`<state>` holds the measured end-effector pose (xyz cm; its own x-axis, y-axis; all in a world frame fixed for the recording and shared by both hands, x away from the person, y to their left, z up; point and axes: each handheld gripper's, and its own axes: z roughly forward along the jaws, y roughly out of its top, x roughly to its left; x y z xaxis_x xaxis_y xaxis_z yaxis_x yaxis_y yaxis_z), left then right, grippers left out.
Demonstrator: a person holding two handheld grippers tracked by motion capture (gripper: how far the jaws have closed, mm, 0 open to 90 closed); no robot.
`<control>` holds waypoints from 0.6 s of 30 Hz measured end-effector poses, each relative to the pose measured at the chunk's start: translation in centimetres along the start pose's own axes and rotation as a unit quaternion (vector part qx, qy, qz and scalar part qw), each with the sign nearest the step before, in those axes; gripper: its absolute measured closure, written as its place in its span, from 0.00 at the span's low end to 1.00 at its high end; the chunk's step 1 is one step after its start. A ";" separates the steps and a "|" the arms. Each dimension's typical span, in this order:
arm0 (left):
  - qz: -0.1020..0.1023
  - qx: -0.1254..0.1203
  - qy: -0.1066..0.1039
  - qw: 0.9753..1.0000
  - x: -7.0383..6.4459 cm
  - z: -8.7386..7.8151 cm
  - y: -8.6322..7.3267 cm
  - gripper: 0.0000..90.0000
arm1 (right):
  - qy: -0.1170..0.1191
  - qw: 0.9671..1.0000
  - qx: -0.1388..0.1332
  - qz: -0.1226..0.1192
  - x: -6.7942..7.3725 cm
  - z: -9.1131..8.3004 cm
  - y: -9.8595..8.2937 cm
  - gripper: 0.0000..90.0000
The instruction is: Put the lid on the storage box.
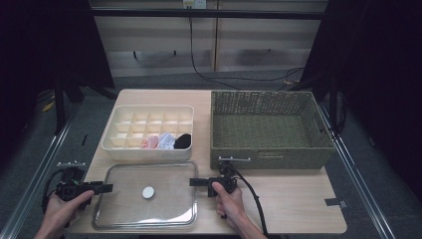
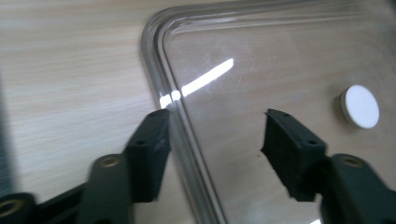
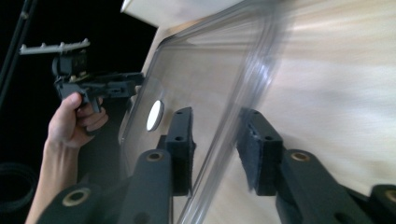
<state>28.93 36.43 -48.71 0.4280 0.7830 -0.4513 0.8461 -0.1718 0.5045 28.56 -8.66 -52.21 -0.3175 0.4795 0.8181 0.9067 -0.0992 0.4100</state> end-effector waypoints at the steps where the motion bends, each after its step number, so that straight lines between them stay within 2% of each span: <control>1: 0.010 0.003 0.022 1.000 -0.1 0.0 0.0 0.61 | -0.001 1.000 0.004 -0.009 0.3 0.4 -0.2 0.72; 2: 0.010 -0.012 0.051 0.999 -0.3 -0.1 -0.1 0.64 | -0.013 1.000 0.014 -0.012 0.8 0.8 -0.3 0.71; 3: -0.002 -0.017 0.037 0.999 0.0 -0.1 -0.2 0.58 | -0.013 0.999 0.020 -0.022 1.1 1.1 -0.4 0.74; 4: -0.005 -0.020 0.023 1.000 0.3 -0.2 -0.2 0.57 | -0.022 0.999 0.024 -0.029 1.4 1.2 -0.4 0.73; 5: -0.005 -0.019 0.025 0.999 0.3 -0.2 -0.2 0.59 | -0.026 0.999 0.024 -0.041 1.5 1.3 -0.3 0.72; 6: -0.002 -0.016 0.027 1.000 0.2 -0.2 -0.2 0.60 | -0.020 0.999 0.029 -0.038 1.5 1.3 -0.2 0.73; 8: 0.014 -0.009 0.041 0.999 -0.4 0.0 0.0 0.56 | -0.037 0.998 0.023 -0.046 1.6 1.4 0.1 0.69; 9: 0.021 -0.005 0.045 0.999 -0.6 0.2 0.1 0.55 | -0.038 0.998 0.024 -0.053 1.6 1.4 0.3 0.70; 12: 0.029 0.001 0.048 0.998 -1.1 0.5 0.4 0.52 | -0.043 0.997 0.026 -0.064 1.4 1.2 0.6 0.68; 14: 0.033 0.002 0.046 0.998 -1.2 0.7 0.5 0.51 | -0.045 0.996 0.037 -0.066 1.3 1.0 0.8 0.65; 16: 0.021 -0.003 0.031 0.999 -1.1 0.9 0.6 0.51 | -0.053 0.995 0.044 -0.067 1.2 0.7 0.9 0.65; 18: 0.012 -0.008 0.024 1.000 -0.8 0.9 0.6 0.50 | -0.046 0.996 0.041 -0.066 0.9 0.3 1.0 0.69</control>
<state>29.39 35.17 -48.64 0.4326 0.8064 -0.4031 0.8305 -0.1825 0.5263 29.31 -8.02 -51.16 -0.4122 0.5624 0.7168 0.8796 0.0406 0.4740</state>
